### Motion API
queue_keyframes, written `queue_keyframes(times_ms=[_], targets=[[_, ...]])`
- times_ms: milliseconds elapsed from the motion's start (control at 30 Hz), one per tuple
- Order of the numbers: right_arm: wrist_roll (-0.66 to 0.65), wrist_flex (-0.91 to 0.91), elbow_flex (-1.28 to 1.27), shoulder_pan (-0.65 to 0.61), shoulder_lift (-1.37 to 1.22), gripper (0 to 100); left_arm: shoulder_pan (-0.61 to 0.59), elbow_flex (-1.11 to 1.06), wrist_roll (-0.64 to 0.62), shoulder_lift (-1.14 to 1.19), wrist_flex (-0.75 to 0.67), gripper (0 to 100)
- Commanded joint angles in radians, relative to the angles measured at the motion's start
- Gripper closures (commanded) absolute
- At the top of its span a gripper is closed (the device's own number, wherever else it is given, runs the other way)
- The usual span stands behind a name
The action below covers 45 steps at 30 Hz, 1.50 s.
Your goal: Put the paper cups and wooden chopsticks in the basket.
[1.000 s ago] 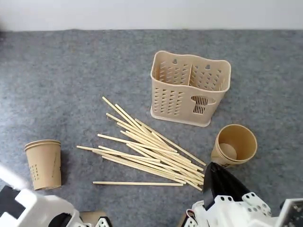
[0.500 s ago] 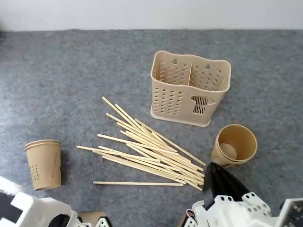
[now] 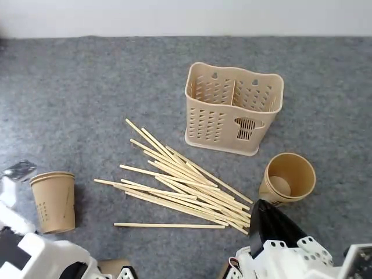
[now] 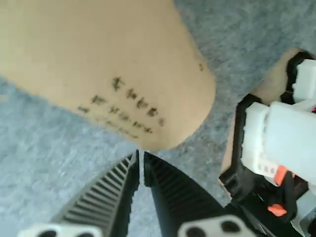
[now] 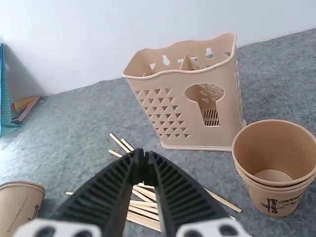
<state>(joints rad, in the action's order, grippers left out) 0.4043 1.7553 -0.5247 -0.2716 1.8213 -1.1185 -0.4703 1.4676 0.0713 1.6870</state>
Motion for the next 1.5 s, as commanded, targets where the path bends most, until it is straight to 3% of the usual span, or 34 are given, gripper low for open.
queue_keyframes(times_ms=[0, 200, 567, 800, 1033, 1467], targets=[[0.009, 0.038, -0.005, -0.005, -0.005, 99.0, 0.091, -0.059, 0.011, -0.054, 0.015, 99], [0.009, 0.038, -0.005, -0.005, -0.005, 99.0, 0.221, -0.104, 0.009, -0.058, 0.017, 99], [0.009, 0.038, -0.005, -0.005, -0.005, 99.0, 0.275, -0.004, 0.008, -0.058, 0.015, 99], [0.009, 0.038, -0.005, -0.005, -0.005, 99.0, 0.371, 0.015, 0.005, -0.058, 0.015, 99], [0.009, 0.038, -0.005, -0.005, -0.005, 99.0, 0.486, 0.093, -0.117, -0.058, 0.015, 99], [0.009, 0.038, -0.005, -0.005, -0.005, 99.0, 0.552, 0.193, -0.126, -0.112, 0.018, 99]])
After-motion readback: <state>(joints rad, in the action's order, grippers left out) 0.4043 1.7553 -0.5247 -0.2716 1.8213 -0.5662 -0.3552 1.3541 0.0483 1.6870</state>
